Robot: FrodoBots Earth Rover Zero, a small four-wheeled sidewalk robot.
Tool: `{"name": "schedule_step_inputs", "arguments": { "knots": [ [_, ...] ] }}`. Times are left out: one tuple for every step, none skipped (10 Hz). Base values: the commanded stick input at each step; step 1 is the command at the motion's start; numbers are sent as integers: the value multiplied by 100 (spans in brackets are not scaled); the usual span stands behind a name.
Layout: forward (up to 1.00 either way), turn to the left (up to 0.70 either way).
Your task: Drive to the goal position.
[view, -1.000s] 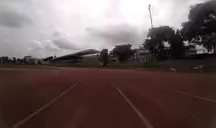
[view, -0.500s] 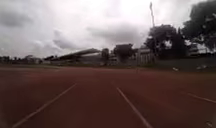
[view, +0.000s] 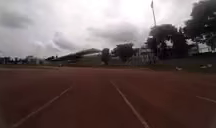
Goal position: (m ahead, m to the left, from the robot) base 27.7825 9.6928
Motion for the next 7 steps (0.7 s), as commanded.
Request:
{"name": "schedule_step_inputs", "arguments": {
  "knots": [
    [70,0],
    [70,0],
    [70,0],
    [70,0],
    [70,0],
    [70,0],
    [70,0]
  ]
}}
